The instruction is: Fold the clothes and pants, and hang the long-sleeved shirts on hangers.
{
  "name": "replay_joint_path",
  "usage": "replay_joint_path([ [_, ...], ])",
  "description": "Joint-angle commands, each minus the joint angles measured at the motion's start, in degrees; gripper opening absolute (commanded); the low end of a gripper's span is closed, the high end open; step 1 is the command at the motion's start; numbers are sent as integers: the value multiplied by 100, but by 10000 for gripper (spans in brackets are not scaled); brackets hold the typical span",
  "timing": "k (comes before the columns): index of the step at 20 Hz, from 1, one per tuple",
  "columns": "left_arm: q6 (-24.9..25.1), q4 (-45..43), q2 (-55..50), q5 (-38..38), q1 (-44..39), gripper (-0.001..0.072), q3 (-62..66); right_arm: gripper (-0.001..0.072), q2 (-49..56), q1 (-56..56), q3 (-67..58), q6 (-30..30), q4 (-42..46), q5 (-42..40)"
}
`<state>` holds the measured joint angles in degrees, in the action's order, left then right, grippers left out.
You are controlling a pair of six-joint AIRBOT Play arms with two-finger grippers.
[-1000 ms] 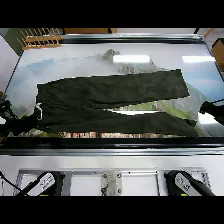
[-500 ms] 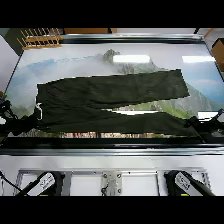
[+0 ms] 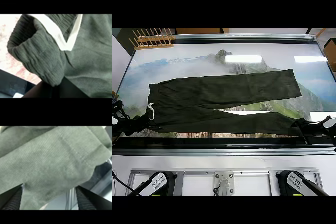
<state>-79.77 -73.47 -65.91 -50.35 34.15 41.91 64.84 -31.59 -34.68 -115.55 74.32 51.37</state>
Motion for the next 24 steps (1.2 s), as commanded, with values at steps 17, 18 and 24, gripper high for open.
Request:
replay_joint_path([
  [17,2,0,7,0,0,21,-2,15,219,179,20,1137,109,9],
  [18,2,0,4,0,0,21,0,16,221,179,20,1211,107,7],
  [24,-13,4,4,35,0,21,-2,16,221,179,20,1235,111,7],
])
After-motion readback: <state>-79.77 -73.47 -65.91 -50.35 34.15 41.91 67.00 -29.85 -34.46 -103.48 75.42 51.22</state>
